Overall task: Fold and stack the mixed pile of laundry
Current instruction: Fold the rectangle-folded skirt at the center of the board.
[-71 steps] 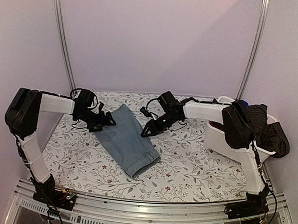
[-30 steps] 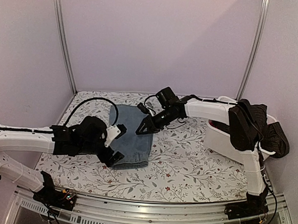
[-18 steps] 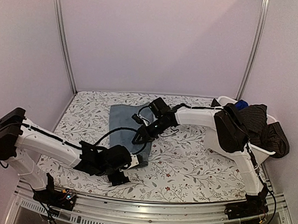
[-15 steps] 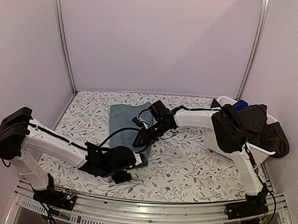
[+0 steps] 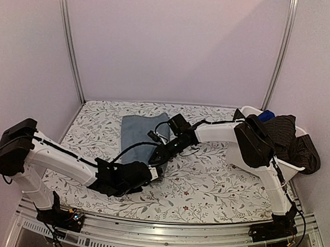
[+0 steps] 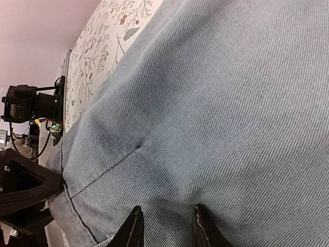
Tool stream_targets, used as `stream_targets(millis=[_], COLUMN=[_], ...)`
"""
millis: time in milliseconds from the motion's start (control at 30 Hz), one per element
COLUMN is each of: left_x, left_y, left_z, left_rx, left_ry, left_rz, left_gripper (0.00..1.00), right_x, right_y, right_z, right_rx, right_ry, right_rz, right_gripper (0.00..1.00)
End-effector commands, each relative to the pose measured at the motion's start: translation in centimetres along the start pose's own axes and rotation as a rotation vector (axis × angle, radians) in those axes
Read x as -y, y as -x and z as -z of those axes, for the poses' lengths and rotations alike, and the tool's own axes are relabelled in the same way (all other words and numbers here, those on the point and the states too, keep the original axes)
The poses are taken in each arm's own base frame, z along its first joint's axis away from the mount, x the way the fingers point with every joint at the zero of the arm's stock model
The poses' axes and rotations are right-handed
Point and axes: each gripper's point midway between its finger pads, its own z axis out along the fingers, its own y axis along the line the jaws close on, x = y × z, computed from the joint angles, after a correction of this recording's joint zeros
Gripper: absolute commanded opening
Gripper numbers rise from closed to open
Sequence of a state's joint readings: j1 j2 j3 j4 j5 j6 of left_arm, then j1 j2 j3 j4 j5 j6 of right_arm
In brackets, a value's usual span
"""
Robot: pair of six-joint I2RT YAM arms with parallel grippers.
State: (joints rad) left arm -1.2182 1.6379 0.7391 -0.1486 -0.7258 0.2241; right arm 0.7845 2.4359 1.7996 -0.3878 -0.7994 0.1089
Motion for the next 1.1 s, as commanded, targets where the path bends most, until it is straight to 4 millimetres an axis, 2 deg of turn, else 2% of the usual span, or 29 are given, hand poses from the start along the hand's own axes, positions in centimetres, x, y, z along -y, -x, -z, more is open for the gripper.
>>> stream_targets(millis=[0, 67, 167, 300, 333, 367, 400, 433, 567, 700, 800, 867, 967, 1067], left_x=[-0.5, -0.2, 0.6, 1.5, 1.5, 1.7, 2.1, 2.5, 4.5, 5.8, 6.2, 5.7, 4.6, 3.2], left_y=[1.9, 1.9, 2.1, 2.7, 2.4, 1.8, 1.2, 0.7, 0.1, -0.7, -1.5, -1.8, -2.5, -2.4], left_z=[2.1, 2.2, 2.5, 3.7, 3.9, 3.9, 4.0, 4.1, 4.3, 2.6, 0.9, 0.1, -0.8, -1.4], left_rx=[0.099, 0.097, 0.095, 0.107, 0.094, 0.073, 0.051, 0.036, 0.033, -0.029, -0.086, -0.101, -0.116, -0.116], left_ry=[-0.061, -0.095, -0.153, -0.262, -0.268, -0.277, -0.287, -0.292, -0.311, -0.287, -0.227, -0.178, -0.084, -0.003], left_rz=[-0.007, -0.013, -0.013, 0.012, 0.015, 0.013, 0.006, -0.006, -0.059, -0.086, -0.098, -0.087, -0.101, -0.109], left_gripper=[0.13, 0.01, 0.0, 0.0, 0.08, 0.26, 0.37, 0.45, 0.68, 0.76, 0.77, 0.76, 0.71, 0.62], right_x=[2.1, 1.7, 0.8, -0.3, -0.3, -0.4, -0.4, -0.3, 0.4, 0.5, 0.8, 0.9, 1.0, 1.0], right_y=[-5.4, -5.3, -5.0, -5.5, -5.8, -6.1, -6.2, -6.4, -6.7, -6.7, -6.9, -7.1, -7.3, -7.5], right_z=[-0.8, -0.5, 0.2, 1.1, 1.2, 1.3, 1.4, 1.4, 0.9, 0.6, 0.4, 0.4, 0.3, 0.2], right_rx=[-0.133, -0.13, -0.121, -0.127, -0.13, -0.133, -0.134, -0.138, -0.147, -0.146, -0.152, -0.157, -0.162, -0.167], right_ry=[-0.065, -0.061, -0.051, -0.04, -0.046, -0.049, -0.053, -0.057, -0.062, -0.057, -0.058, -0.06, -0.06, -0.056], right_rz=[-0.099, -0.09, -0.074, -0.059, -0.059, -0.059, -0.055, -0.057, -0.067, -0.077, -0.084, -0.088, -0.092, -0.094], right_gripper=[0.32, 0.32, 0.32, 0.32, 0.32, 0.32, 0.32, 0.32, 0.32, 0.32, 0.32, 0.32, 0.32, 0.32])
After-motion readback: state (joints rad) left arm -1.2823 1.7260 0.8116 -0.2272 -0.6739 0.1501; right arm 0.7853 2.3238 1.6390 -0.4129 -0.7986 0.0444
